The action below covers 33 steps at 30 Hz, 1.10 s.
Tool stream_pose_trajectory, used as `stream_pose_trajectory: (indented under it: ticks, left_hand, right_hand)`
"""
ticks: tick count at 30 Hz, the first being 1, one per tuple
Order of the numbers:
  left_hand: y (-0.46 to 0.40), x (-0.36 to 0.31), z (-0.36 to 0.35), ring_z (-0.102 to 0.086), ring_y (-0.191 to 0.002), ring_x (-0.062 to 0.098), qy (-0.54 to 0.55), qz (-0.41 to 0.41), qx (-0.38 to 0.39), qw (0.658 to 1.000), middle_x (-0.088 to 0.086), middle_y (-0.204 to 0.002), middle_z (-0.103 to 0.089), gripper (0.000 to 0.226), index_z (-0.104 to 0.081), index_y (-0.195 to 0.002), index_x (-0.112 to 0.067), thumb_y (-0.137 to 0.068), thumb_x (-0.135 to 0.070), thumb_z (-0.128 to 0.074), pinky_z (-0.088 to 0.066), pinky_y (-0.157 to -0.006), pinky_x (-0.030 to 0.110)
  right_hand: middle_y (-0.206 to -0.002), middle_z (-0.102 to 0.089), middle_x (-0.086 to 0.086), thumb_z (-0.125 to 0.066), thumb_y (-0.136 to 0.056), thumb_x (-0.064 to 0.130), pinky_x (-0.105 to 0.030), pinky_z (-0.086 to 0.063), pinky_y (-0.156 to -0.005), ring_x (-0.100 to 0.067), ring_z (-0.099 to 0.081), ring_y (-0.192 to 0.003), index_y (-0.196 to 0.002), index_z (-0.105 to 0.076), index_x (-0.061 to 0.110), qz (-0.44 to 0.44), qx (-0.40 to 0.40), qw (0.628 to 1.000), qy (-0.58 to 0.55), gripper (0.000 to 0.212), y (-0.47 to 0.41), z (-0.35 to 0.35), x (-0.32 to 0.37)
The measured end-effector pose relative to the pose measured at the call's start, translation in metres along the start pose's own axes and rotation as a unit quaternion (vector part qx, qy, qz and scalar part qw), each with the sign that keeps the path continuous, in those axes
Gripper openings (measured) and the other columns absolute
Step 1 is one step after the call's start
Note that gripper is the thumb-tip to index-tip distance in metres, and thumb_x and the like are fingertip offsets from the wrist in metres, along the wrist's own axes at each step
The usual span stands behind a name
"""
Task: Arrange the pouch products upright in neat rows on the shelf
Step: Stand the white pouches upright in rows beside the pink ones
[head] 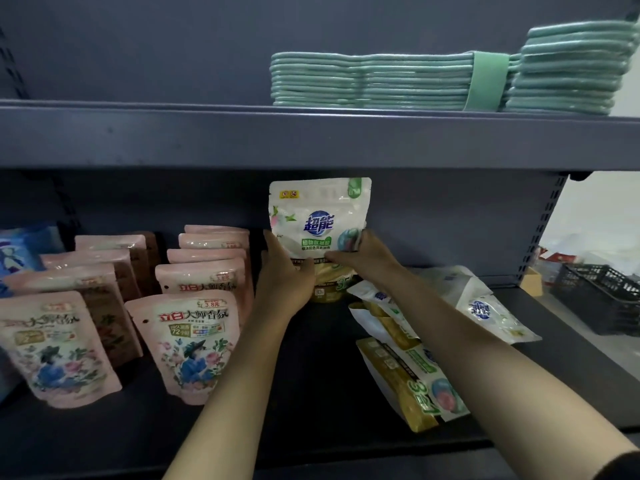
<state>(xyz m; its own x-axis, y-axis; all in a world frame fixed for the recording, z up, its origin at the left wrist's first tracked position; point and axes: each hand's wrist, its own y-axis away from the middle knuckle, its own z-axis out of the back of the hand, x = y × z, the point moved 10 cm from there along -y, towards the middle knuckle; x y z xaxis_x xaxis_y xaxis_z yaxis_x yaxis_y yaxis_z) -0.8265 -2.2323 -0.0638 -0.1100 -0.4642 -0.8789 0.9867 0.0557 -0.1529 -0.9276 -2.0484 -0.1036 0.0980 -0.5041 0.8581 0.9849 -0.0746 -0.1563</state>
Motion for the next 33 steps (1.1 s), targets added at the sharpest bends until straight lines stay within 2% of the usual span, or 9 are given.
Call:
stream_pose_trajectory:
  ticks: [4, 7, 11, 14, 16, 19, 22, 26, 33]
  left_hand:
    - [-0.008, 0.014, -0.016, -0.043, -0.127, 0.024, 0.061, 0.039, 0.027, 0.997, 0.008, -0.15, -0.028, 0.084, 0.012, -0.147, -0.028, -0.09, -0.03, -0.05, -0.035, -0.087, 0.026]
    - [-0.009, 0.025, -0.032, -0.042, -0.129, 0.023, 0.083, 0.052, 0.059, 0.993, 0.004, -0.15, -0.03, 0.087, 0.016, -0.146, -0.024, -0.09, -0.025, -0.051, -0.035, -0.089, 0.024]
    - [-0.012, 0.043, -0.05, -0.045, -0.126, 0.02, 0.133, 0.067, 0.074, 0.986, 0.0, -0.144, -0.042, 0.092, 0.007, -0.147, -0.02, -0.084, -0.016, -0.059, -0.04, -0.102, 0.031]
    - [-0.01, 0.051, -0.054, -0.048, -0.12, 0.017, 0.156, 0.072, 0.076, 0.982, 0.001, -0.138, -0.047, 0.091, -0.001, -0.146, -0.014, -0.08, -0.013, -0.064, -0.041, -0.102, 0.033]
    - [-0.01, 0.048, -0.054, -0.047, -0.114, 0.011, 0.157, 0.043, 0.07, 0.984, -0.001, -0.135, -0.047, 0.08, -0.013, -0.141, -0.019, -0.081, -0.012, -0.065, -0.041, -0.101, 0.031]
    - [-0.01, 0.047, -0.053, -0.043, -0.12, 0.012, 0.169, 0.026, 0.061, 0.983, -0.003, -0.139, -0.041, 0.085, -0.005, -0.145, -0.025, -0.083, -0.012, -0.063, -0.039, -0.101, 0.031]
    - [-0.012, 0.051, -0.053, -0.042, -0.121, 0.012, 0.177, 0.022, 0.063, 0.982, -0.004, -0.141, -0.038, 0.087, -0.001, -0.146, -0.03, -0.084, -0.009, -0.06, -0.039, -0.099, 0.029]
    - [-0.015, 0.059, -0.055, -0.035, -0.133, 0.018, 0.164, 0.035, 0.072, 0.983, -0.005, -0.149, -0.031, 0.094, 0.008, -0.144, -0.04, -0.084, -0.009, -0.058, -0.035, -0.109, 0.04]
    - [-0.018, 0.065, -0.062, -0.034, -0.134, 0.015, 0.166, 0.04, 0.088, 0.981, -0.008, -0.149, -0.032, 0.095, 0.004, -0.144, -0.044, -0.082, -0.001, -0.053, -0.034, -0.102, 0.031]
  right_hand:
    - [-0.107, -0.067, -0.002, -0.072, -0.043, 0.07, -0.039, -0.056, -0.084, -0.017, -0.065, -0.097, -0.117, -0.055, 0.015, -0.005, 0.03, 0.999, 0.037, 0.094, 0.0, -0.01, -0.012]
    - [-0.103, -0.068, -0.001, -0.063, -0.054, 0.067, -0.041, -0.056, -0.079, -0.019, -0.065, -0.094, -0.114, -0.058, 0.018, -0.001, 0.054, 0.993, 0.105, 0.077, 0.016, -0.014, -0.016]
    - [-0.112, -0.069, -0.004, -0.065, -0.072, 0.051, -0.036, -0.054, -0.083, -0.022, -0.065, -0.099, -0.118, -0.06, 0.016, -0.02, 0.073, 0.983, 0.168, 0.059, 0.021, -0.018, -0.029]
    - [-0.12, -0.065, -0.007, -0.063, -0.075, 0.053, -0.036, -0.051, -0.09, -0.027, -0.062, -0.109, -0.125, -0.054, 0.011, -0.036, 0.086, 0.975, 0.203, 0.066, 0.022, -0.021, -0.035]
    - [-0.125, -0.06, -0.009, -0.057, -0.078, 0.057, -0.039, -0.047, -0.096, -0.03, -0.058, -0.114, -0.128, -0.045, 0.008, -0.051, 0.089, 0.968, 0.228, 0.071, 0.026, -0.02, -0.037]
    - [-0.132, -0.053, -0.013, -0.046, -0.091, 0.051, -0.041, -0.042, -0.099, -0.032, -0.053, -0.118, -0.129, -0.036, 0.005, -0.068, 0.097, 0.953, 0.279, 0.061, 0.03, -0.018, -0.042]
    - [-0.13, -0.055, -0.015, -0.039, -0.094, 0.051, -0.04, -0.041, -0.098, -0.032, -0.054, -0.116, -0.124, -0.038, 0.006, -0.048, 0.089, 0.943, 0.317, 0.054, 0.032, -0.016, -0.039]
    - [-0.126, -0.058, -0.015, -0.034, -0.094, 0.053, -0.041, -0.043, -0.096, -0.033, -0.056, -0.112, -0.117, -0.041, 0.008, -0.031, 0.075, 0.937, 0.341, 0.05, 0.034, -0.013, -0.04]
    - [-0.125, -0.059, -0.012, -0.033, -0.095, 0.052, -0.041, -0.042, -0.097, -0.031, -0.057, -0.111, -0.117, -0.041, 0.01, -0.024, 0.072, 0.928, 0.364, 0.048, 0.041, -0.004, -0.04]
